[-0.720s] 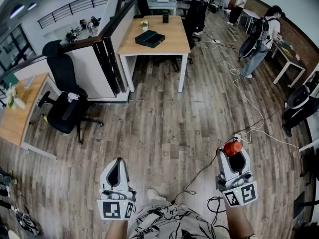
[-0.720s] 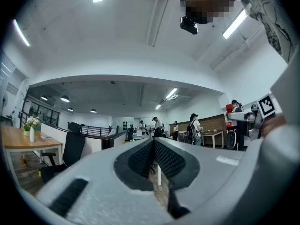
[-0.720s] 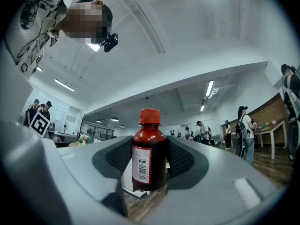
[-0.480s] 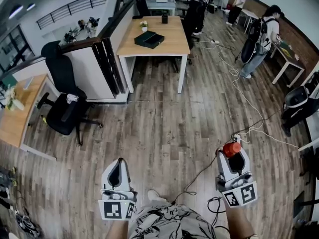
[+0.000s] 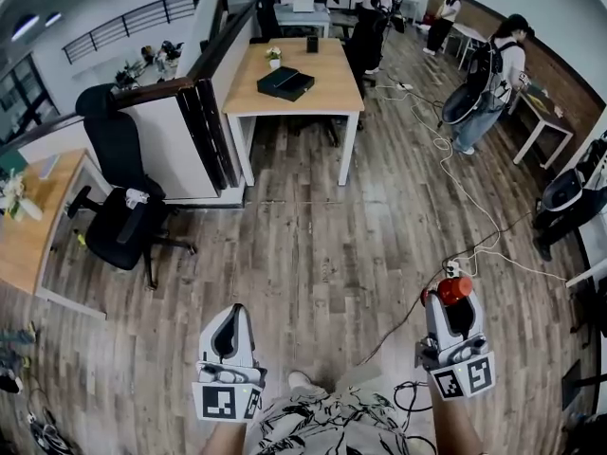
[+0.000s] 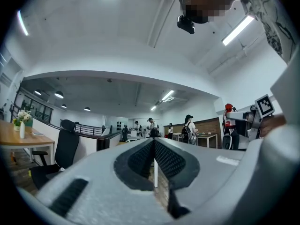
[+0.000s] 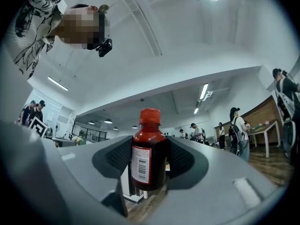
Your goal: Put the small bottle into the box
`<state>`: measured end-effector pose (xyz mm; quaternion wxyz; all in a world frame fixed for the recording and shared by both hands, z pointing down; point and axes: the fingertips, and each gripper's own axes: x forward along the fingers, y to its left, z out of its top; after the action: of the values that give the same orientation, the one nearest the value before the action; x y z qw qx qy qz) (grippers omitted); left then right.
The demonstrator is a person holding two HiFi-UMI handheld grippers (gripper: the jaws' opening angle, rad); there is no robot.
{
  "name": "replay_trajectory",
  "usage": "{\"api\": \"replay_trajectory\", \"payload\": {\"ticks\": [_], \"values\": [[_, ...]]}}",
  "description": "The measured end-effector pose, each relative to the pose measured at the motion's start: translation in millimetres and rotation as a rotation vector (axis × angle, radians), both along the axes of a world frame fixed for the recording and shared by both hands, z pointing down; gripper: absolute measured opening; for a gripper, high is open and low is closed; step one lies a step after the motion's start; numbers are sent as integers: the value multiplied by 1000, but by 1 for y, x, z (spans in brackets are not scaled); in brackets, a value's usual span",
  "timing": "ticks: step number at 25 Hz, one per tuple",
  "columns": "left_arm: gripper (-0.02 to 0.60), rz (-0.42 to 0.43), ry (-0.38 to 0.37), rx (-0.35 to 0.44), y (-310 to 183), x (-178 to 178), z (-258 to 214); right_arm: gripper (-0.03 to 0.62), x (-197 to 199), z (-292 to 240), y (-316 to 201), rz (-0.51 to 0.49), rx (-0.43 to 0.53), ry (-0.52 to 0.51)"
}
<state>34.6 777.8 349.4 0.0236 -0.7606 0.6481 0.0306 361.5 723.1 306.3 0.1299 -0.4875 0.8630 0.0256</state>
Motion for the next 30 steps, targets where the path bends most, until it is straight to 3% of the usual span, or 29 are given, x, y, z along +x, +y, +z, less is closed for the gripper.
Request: {"api": "replay_trajectory", "payload": {"ticks": [16,30], "values": [[-6,7,-2,-25,-32,-28,6,227,-37,13,-35,14,-28,-2],[-6,-48,-34,-37,-139,-48,2,228,-67,21,-166,-61,-13,-46]]}}
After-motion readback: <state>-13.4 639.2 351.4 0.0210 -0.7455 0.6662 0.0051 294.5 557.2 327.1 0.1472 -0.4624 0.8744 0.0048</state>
